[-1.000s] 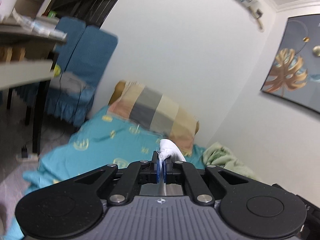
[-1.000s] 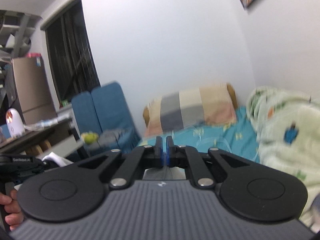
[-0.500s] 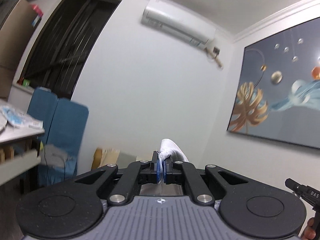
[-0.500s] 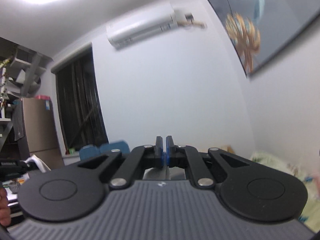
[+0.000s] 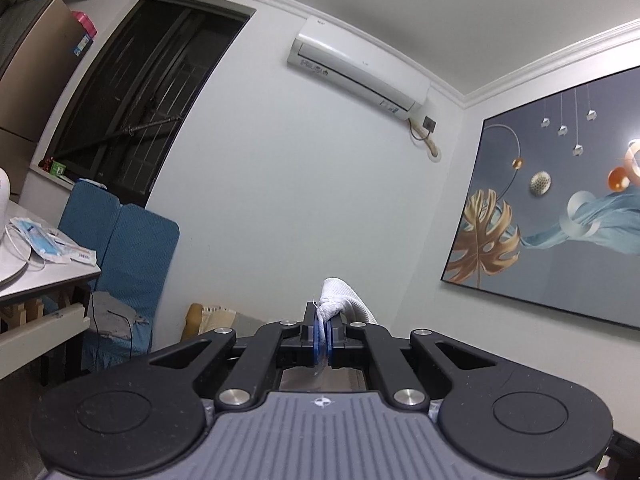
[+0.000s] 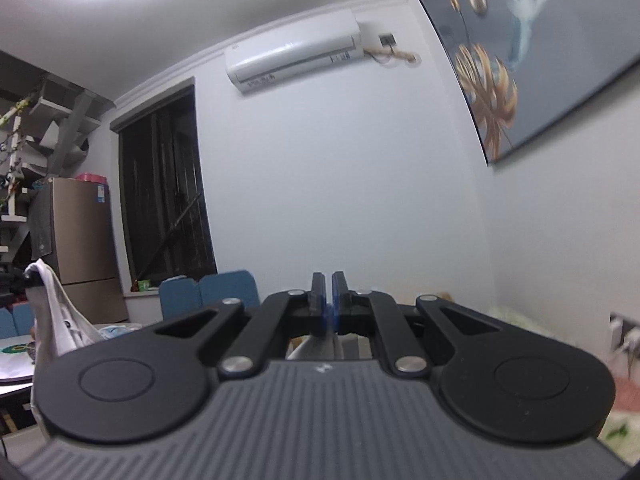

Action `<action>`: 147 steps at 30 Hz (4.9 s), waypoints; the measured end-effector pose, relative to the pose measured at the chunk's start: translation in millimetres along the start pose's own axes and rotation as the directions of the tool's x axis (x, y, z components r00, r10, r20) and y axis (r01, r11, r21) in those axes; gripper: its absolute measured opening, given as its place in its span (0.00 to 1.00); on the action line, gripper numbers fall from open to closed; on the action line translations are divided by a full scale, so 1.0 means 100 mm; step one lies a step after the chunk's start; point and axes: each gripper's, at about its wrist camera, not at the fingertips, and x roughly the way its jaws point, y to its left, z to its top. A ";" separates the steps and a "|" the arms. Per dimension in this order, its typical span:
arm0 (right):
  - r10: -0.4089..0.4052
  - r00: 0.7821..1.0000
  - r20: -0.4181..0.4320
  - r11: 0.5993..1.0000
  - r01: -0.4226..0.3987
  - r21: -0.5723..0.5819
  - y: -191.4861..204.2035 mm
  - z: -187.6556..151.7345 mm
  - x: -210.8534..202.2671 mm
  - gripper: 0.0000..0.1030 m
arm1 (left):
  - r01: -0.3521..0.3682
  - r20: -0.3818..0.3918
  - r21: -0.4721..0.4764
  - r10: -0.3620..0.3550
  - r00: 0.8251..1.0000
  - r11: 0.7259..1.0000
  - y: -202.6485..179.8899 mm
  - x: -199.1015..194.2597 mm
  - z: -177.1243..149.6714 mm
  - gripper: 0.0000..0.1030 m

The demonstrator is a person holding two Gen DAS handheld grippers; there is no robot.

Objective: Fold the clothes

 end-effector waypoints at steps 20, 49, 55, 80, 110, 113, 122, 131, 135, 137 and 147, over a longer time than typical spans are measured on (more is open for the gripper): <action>-0.084 0.942 -0.325 0.994 0.104 0.043 -0.91 -1.91 1.31 0.07 | -0.065 -0.254 0.027 0.070 0.965 0.998 0.84 1.95 -1.99 0.03; 0.190 0.578 -0.793 0.978 -0.180 0.103 -0.12 -3.90 2.97 0.11 | -0.217 -0.576 0.123 0.248 0.779 0.968 2.29 2.74 -4.06 0.04; 0.390 0.482 -0.785 0.920 -0.233 0.314 0.28 -4.11 3.53 0.11 | -0.224 -0.599 0.097 0.236 0.765 0.970 2.33 2.67 -4.05 0.04; 0.187 0.585 -0.789 0.974 -0.216 0.070 0.39 -4.21 3.51 0.03 | -0.268 -0.582 -0.011 0.212 0.785 0.963 2.59 2.73 -4.17 0.05; -0.106 0.676 -0.729 0.991 0.012 -0.133 -0.07 -4.53 2.98 0.05 | -0.301 -0.596 0.330 0.444 0.669 0.895 1.98 3.47 -5.41 1.00; -0.104 0.670 -0.735 0.992 0.012 -0.129 -0.10 -4.62 2.98 0.05 | -0.300 -0.599 0.333 0.447 0.665 0.894 1.98 3.45 -5.40 1.00; -0.127 0.664 -0.737 0.987 0.013 -0.158 -0.07 -4.69 2.96 0.05 | -0.293 -0.600 0.342 0.448 0.663 0.893 1.97 3.44 -5.43 1.00; -0.162 0.673 -0.721 0.972 -0.019 -0.236 0.04 -4.69 2.91 0.05 | -0.293 -0.600 0.346 0.450 0.661 0.891 1.99 3.46 -5.43 1.00; -0.188 0.691 -0.698 0.958 -0.029 -0.286 0.10 -4.67 2.88 0.05 | -0.293 -0.600 0.346 0.451 0.661 0.891 1.99 3.47 -5.44 1.00; -0.190 0.687 -0.701 0.958 -0.026 -0.285 0.10 -4.67 2.89 0.06 | -0.293 -0.600 0.346 0.451 0.661 0.891 1.99 3.46 -5.44 1.00; -0.177 0.674 -0.717 0.956 -0.056 -0.288 0.11 -4.74 2.92 0.05 | -0.293 -0.600 0.346 0.451 0.661 0.891 1.99 3.47 -5.44 1.00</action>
